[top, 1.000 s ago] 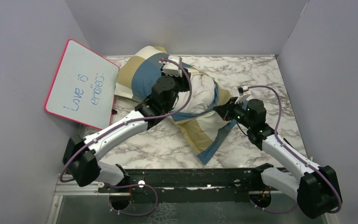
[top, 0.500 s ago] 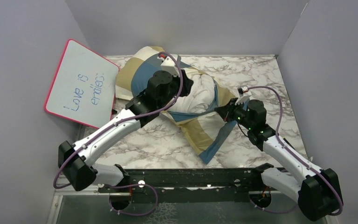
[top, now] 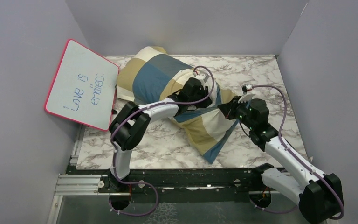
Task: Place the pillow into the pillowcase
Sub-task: Stuff the pillow into the pillowcase.
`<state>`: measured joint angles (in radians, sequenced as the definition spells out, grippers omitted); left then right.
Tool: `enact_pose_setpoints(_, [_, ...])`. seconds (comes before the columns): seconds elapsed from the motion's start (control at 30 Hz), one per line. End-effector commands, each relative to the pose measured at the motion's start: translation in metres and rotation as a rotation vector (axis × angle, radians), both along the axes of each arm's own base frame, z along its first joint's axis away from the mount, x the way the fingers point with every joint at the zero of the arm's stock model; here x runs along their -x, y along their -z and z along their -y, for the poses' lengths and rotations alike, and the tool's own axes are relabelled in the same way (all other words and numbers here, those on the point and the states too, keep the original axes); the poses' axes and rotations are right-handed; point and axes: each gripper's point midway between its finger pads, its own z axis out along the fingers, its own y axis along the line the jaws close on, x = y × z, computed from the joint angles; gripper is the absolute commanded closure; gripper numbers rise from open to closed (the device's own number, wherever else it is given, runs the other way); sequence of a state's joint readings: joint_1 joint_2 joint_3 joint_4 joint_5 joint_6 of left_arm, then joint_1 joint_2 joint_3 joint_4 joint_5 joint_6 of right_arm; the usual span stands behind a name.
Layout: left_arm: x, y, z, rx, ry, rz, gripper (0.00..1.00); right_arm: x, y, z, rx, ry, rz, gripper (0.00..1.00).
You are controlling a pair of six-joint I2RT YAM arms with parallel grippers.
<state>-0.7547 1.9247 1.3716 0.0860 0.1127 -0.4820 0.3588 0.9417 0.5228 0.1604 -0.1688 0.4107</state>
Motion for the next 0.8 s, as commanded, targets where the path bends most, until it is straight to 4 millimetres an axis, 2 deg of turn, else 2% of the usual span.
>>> enact_pose_setpoints(0.0, [0.021, 0.125, -0.018, -0.127, -0.063, -0.219, 0.77, -0.012, -0.076, 0.009, -0.064, 0.069, 0.181, 1.00])
enact_pose_setpoints(0.07, [0.031, 0.163, -0.034, -0.181, -0.095, -0.263, 0.78, -0.004, -0.113, 0.008, -0.120, 0.054, 0.262, 1.00])
enact_pose_setpoints(0.1, [0.034, 0.174, -0.041, -0.201, -0.114, -0.272, 0.78, 0.000, -0.125, 0.005, -0.141, 0.031, 0.286, 1.00])
enact_pose_setpoints(0.17, [0.038, 0.186, -0.052, -0.219, -0.140, -0.276, 0.79, 0.013, -0.141, -0.003, -0.188, -0.029, 0.318, 1.00])
enact_pose_setpoints(0.2, [0.040, 0.189, -0.055, -0.224, -0.147, -0.277, 0.79, 0.019, -0.142, -0.004, -0.212, -0.042, 0.319, 1.00])
enact_pose_setpoints(0.23, [0.044, 0.192, -0.059, -0.228, -0.149, -0.282, 0.79, 0.023, -0.136, -0.005, -0.236, -0.047, 0.299, 1.00])
enact_pose_setpoints(0.3, [0.044, 0.191, -0.066, -0.231, -0.183, -0.274, 0.79, 0.028, -0.100, -0.007, -0.257, -0.048, 0.208, 1.00])
enact_pose_setpoints(0.37, [0.046, 0.185, -0.070, -0.219, -0.198, -0.266, 0.79, 0.032, -0.042, -0.007, -0.237, -0.040, 0.089, 1.00])
enact_pose_setpoints(0.43, [0.047, 0.175, -0.070, -0.195, -0.201, -0.258, 0.79, 0.032, 0.012, 0.008, -0.193, 0.064, -0.054, 1.00])
enact_pose_setpoints(0.47, [0.047, 0.170, -0.069, -0.186, -0.201, -0.252, 0.79, 0.031, 0.028, 0.017, -0.165, 0.123, -0.101, 0.96])
enact_pose_setpoints(0.5, [0.048, 0.167, -0.070, -0.180, -0.203, -0.249, 0.79, 0.028, 0.034, 0.026, -0.138, 0.180, -0.127, 0.88])
enact_pose_setpoints(0.57, [0.050, 0.166, -0.069, -0.165, -0.203, -0.252, 0.78, 0.020, 0.026, 0.042, -0.091, 0.283, -0.151, 0.69])
enact_pose_setpoints(0.63, [0.053, 0.170, -0.069, -0.151, -0.204, -0.267, 0.78, 0.008, 0.000, 0.051, -0.073, 0.350, -0.154, 0.55])
enact_pose_setpoints(0.7, [0.057, 0.172, -0.069, -0.134, -0.203, -0.282, 0.78, -0.003, -0.013, 0.055, -0.070, 0.401, -0.169, 0.49])
enact_pose_setpoints(0.77, [0.057, 0.172, -0.068, -0.127, -0.204, -0.282, 0.77, -0.014, -0.017, 0.056, -0.054, 0.432, -0.185, 0.48])
